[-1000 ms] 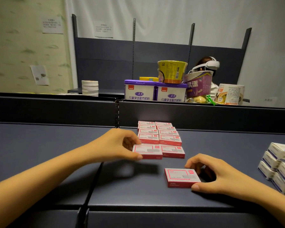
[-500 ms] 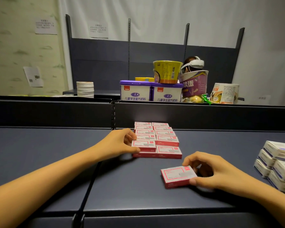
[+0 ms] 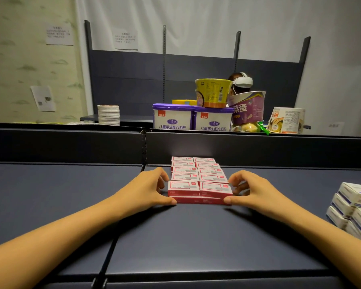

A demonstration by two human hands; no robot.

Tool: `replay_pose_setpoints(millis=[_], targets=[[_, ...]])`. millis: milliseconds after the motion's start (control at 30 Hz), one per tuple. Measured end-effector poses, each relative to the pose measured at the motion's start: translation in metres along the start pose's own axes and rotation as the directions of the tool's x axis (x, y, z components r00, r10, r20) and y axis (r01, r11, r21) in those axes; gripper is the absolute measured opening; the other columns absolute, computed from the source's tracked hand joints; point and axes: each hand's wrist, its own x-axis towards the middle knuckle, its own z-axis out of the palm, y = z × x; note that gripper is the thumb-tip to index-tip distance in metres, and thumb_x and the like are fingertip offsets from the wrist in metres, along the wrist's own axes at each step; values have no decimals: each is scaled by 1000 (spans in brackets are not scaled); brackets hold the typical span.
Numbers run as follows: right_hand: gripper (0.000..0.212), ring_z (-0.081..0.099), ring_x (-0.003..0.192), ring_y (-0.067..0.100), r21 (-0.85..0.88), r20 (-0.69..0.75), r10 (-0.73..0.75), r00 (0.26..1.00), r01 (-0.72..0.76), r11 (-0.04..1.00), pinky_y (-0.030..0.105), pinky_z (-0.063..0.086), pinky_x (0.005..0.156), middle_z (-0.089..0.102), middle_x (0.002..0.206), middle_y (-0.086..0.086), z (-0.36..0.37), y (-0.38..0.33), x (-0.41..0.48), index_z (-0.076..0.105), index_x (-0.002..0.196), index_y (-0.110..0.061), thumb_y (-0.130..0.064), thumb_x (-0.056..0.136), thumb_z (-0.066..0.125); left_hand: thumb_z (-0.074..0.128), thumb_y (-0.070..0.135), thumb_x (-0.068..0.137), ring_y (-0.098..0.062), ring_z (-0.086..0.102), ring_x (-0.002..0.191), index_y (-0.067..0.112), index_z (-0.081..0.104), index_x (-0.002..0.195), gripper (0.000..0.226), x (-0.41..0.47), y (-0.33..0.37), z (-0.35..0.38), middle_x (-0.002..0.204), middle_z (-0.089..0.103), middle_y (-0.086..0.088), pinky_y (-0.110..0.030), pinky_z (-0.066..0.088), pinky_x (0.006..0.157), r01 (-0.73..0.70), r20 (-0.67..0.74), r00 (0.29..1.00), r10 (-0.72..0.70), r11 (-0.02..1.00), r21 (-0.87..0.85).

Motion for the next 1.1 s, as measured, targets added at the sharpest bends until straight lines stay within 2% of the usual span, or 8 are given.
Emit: replay_pose_setpoints(millis=[100, 200, 333, 600, 733, 867, 1000, 1100], targets=[[39, 59, 85, 9, -61, -2, -12, 1000, 12, 998, 16, 50, 69, 59, 104, -6, 2, -1, -1, 51, 100, -24, -37, 72, 75, 72, 51, 71, -11, 59, 89, 21, 52, 102, 48, -1, 3, 1, 102, 62, 6, -30, 55, 81, 5, -33, 999, -2, 996, 92], [37, 59, 86, 11, -78, -13, -10, 1000, 9, 997, 20, 52, 71, 59, 102, -5, 3, -2, 2, 51, 98, -22, -37, 73, 74, 71, 52, 71, -11, 61, 85, 18, 55, 96, 45, 1, 5, 3, 96, 64, 6, -33, 55, 78, -4, -47, 999, 9, 995, 95], [36, 58, 84, 10, -72, -11, 13, 1000, -14, 997, 17, 50, 67, 59, 101, -4, 3, -2, 6, 51, 99, -20, -37, 75, 72, 70, 55, 70, -13, 62, 82, 18, 57, 90, 44, 4, 3, 5, 91, 65, 6, -36, 55, 77, -7, -71, 997, 13, 996, 91], [39, 58, 84, 11, -86, -17, 46, 999, -47, 995, 20, 49, 71, 59, 101, -2, 3, 1, 9, 50, 104, -17, -36, 77, 71, 66, 58, 73, -9, 58, 88, 19, 57, 100, 48, 9, 2, 10, 99, 61, 7, -28, 52, 80, 6, -75, 997, 3, 991, 130], [52, 57, 92, 12, -81, -32, 59, 998, -61, 995, 16, 46, 71, 53, 107, -2, 0, -3, 1, 46, 113, -19, -41, 74, 72, 66, 61, 70, -7, 55, 85, 23, 53, 103, 52, 4, 8, 5, 97, 55, 9, -23, 48, 77, 25, -62, 998, -19, 994, 104], [58, 54, 95, 8, -76, -50, 11, 999, -15, 997, 12, 45, 68, 49, 107, -9, -29, -22, -21, 43, 119, -25, -45, 72, 71, 68, 58, 70, 0, 52, 83, 28, 50, 109, 53, -8, 36, -3, 99, 51, 14, -13, 42, 69, -81, -88, 993, 82, 997, 5], [58, 59, 94, 4, -26, -45, -10, 999, 8, 1000, 17, 49, 74, 57, 104, -14, -86, -32, -54, 47, 109, -33, -55, 58, 64, 67, 54, 72, -1, 52, 80, 30, 48, 113, 51, -8, 81, -3, 98, 51, 16, -10, 41, 63, -227, -42, 973, 225, 972, -58], [56, 63, 90, 1, 46, -68, -7, 998, 10, 999, 24, 52, 80, 65, 97, -9, -125, -19, -82, 55, 102, -38, -62, 52, 65, 68, 50, 74, -4, 55, 79, 31, 50, 110, 44, -3, 115, 10, 96, 54, 14, -12, 45, 66, -313, 18, 948, 317, 943, -115]])
